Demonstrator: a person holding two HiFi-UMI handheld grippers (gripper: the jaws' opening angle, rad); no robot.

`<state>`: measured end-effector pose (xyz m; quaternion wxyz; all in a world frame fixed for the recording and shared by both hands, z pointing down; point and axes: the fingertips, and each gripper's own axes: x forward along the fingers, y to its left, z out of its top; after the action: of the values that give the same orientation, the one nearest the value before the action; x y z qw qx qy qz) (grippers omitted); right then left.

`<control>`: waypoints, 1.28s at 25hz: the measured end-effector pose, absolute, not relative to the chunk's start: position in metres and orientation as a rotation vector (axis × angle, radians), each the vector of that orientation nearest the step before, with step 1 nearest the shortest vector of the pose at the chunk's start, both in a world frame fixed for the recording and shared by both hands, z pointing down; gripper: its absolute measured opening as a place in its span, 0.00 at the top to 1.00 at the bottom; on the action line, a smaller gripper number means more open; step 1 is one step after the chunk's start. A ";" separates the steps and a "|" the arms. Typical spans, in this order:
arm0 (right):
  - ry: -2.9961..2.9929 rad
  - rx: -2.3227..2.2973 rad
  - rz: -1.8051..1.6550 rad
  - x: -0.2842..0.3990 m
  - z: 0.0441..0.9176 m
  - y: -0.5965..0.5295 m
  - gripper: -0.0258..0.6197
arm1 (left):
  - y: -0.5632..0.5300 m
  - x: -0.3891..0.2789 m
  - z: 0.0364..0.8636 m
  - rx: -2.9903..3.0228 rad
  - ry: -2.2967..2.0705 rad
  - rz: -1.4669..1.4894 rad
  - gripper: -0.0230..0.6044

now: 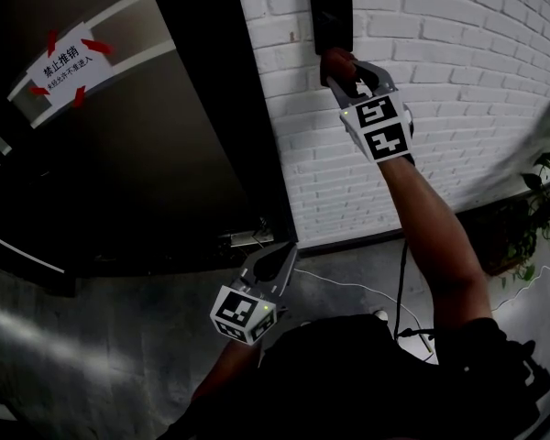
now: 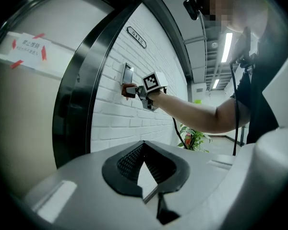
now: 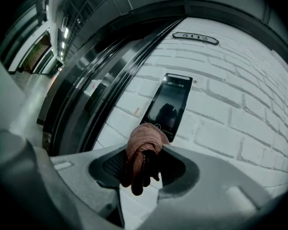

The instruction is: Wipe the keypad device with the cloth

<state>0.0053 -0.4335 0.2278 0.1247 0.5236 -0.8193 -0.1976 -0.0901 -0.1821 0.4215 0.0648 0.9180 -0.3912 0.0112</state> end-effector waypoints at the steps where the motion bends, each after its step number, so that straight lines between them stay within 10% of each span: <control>1: -2.387 1.524 -0.569 0.005 0.229 -0.434 0.73 | -0.182 -0.090 0.421 2.772 -1.181 0.035 0.94; 32: -2.394 1.600 -0.872 0.003 0.114 -0.406 0.73 | -0.176 -0.102 0.414 2.765 -1.248 0.002 0.94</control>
<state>0.0031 -0.4060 0.1140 0.0662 0.5307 -0.7940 -0.2892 -0.1019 -0.1759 0.4141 0.0542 0.9102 -0.4107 0.0005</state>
